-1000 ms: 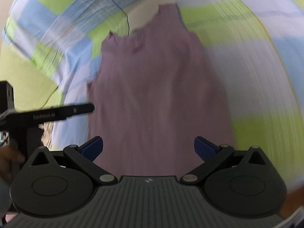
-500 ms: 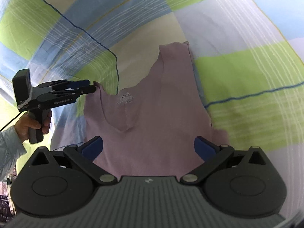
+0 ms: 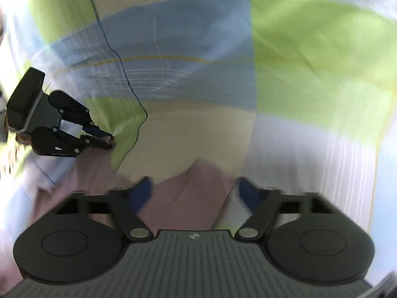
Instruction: Fold clothes
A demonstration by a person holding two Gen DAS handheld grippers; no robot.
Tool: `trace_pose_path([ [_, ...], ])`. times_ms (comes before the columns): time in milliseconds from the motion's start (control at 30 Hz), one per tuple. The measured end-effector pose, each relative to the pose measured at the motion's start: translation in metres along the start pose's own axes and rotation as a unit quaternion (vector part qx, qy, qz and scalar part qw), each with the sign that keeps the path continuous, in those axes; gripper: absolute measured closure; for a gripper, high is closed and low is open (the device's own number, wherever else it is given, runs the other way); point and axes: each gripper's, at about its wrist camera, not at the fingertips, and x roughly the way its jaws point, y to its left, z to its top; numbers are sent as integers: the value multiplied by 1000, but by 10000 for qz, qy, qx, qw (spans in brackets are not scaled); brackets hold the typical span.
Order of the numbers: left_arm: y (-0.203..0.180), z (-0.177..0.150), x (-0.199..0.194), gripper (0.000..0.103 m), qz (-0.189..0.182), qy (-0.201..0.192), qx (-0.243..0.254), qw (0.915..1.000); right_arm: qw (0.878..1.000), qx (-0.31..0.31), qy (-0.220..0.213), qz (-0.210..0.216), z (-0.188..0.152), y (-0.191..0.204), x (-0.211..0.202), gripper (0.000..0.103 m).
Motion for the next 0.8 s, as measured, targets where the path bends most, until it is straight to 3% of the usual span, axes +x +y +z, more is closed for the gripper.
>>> trace_pose_path([
  [133,7,1,4,92,-132,-17,-238,9996,9986,-363,322,207,13,-25,17,52],
  [300,11,-1,2,93,-112,-27,-248,9996,9937,-799,682,396,11,-23,40,54],
  [400,5,0,-1,98,60,-10,-22,10000,9923,-973,644,425,10,-16,45,92],
  [467,-6,2,-9,99,228,-66,153,9996,9915,-1095,605,369,9,-9,42,95],
  [567,-18,4,-25,99,369,-208,223,9989,9881,-1477,416,96,3,12,26,99],
  [800,-94,-5,-114,99,702,-743,135,9947,9765,-2043,-636,-274,-34,101,-81,99],
])
